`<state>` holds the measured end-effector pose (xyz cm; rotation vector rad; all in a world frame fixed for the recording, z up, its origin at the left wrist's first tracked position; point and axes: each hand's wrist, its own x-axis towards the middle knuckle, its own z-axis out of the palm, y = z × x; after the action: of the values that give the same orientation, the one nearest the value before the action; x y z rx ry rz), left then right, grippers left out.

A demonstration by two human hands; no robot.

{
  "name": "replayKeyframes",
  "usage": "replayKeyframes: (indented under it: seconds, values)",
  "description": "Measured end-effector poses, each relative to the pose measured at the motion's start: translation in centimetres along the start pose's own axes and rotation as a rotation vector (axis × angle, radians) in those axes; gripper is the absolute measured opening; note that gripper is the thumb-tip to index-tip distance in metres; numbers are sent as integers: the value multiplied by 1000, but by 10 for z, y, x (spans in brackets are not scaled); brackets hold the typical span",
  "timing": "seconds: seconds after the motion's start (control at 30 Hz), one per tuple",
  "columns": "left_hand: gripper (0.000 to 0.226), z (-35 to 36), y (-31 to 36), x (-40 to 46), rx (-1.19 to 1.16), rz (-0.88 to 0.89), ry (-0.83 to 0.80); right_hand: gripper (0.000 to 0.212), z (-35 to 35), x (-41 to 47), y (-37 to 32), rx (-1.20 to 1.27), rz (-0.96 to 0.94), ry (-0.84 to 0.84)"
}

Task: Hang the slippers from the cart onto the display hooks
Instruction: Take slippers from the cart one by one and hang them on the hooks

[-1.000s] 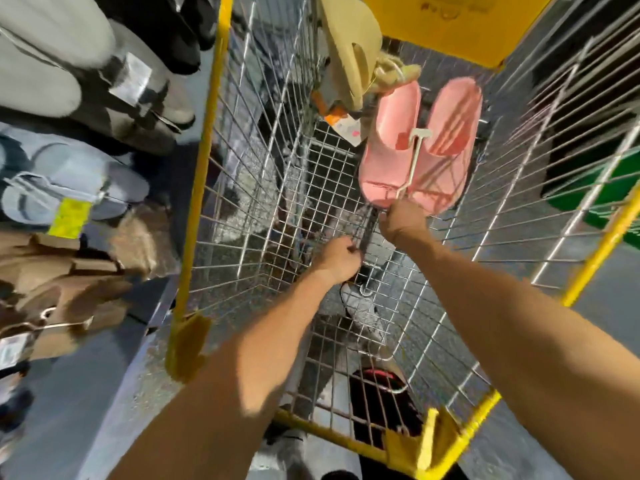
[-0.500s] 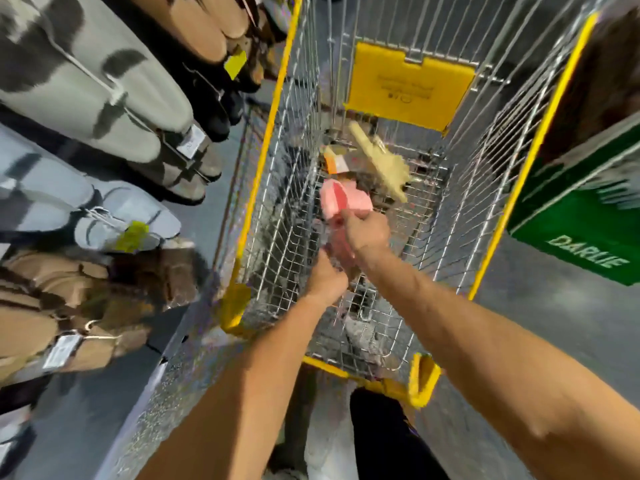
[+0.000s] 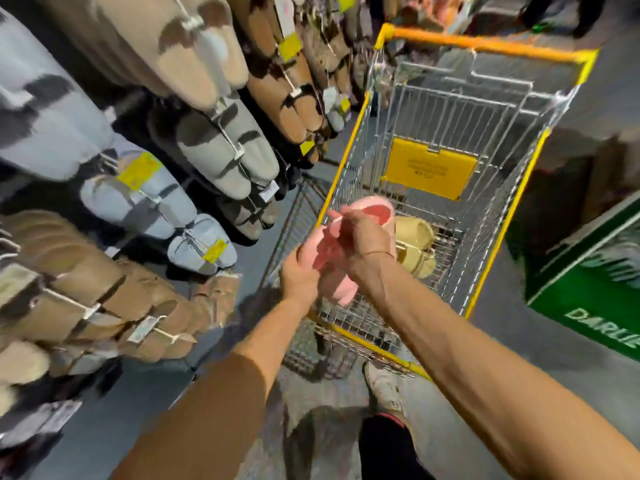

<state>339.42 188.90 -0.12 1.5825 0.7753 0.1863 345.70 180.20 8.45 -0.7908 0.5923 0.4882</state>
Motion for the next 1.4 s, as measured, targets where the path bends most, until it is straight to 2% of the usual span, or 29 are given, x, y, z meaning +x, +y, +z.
replayKeyframes:
  seconds: [0.1,0.27,0.33,0.4,0.47,0.57,0.63,0.67,0.73,0.8,0.83,0.9,0.97,1.07,1.2,1.27,1.33,1.4]
  values:
    - [24,-26,38,-13,20,39,2,13,24,-48,-14,-70,-49,-77]
    - [33,-75,80,-23,-24,61,133,15,65,-108,-20,-249,-161,-289]
    - [27,-99,96,-28,-24,83,184,18,84,-128,-18,-310,-163,-427]
    - [20,-123,115,-37,-29,96,216,24,98,-136,-16,-443,-256,-536]
    - [25,-148,129,-44,-64,111,231,27,106,-138,-16,-686,-528,-545]
    - [55,-191,148,-56,-105,166,283,23,111,-132,-19,-993,-1090,-385]
    - [62,-220,161,-68,-141,185,299,42,111,-118,-16,-1099,-1229,-336]
    - [60,-235,165,-73,-152,194,306,59,113,-112,-13,-1163,-1198,-348]
    - [52,-263,175,-84,-173,205,341,83,120,-104,0,-1245,-888,-488]
    - [39,-294,176,-90,-221,208,373,85,131,-106,19,-1241,-671,-677]
    - [38,-309,175,-95,-239,200,375,85,137,-109,27,-1250,-666,-718]
    - [47,-340,167,-102,-263,180,399,80,150,-118,46,-1224,-628,-833]
    - [56,-365,158,-113,-284,206,449,63,166,-127,70,-1223,-571,-986]
    - [50,-394,149,-133,-338,227,525,53,184,-144,110,-1153,-462,-1103]
    - [34,-436,130,-161,-395,224,564,54,206,-158,161,-1127,-376,-1114]
    - [36,-459,120,-174,-372,231,593,58,219,-168,187,-1134,-345,-1092]
    - [42,-481,116,-188,-337,227,619,45,232,-183,210,-1101,-314,-1074]
    - [62,-503,114,-200,-325,210,636,36,248,-197,232,-1090,-298,-1099]
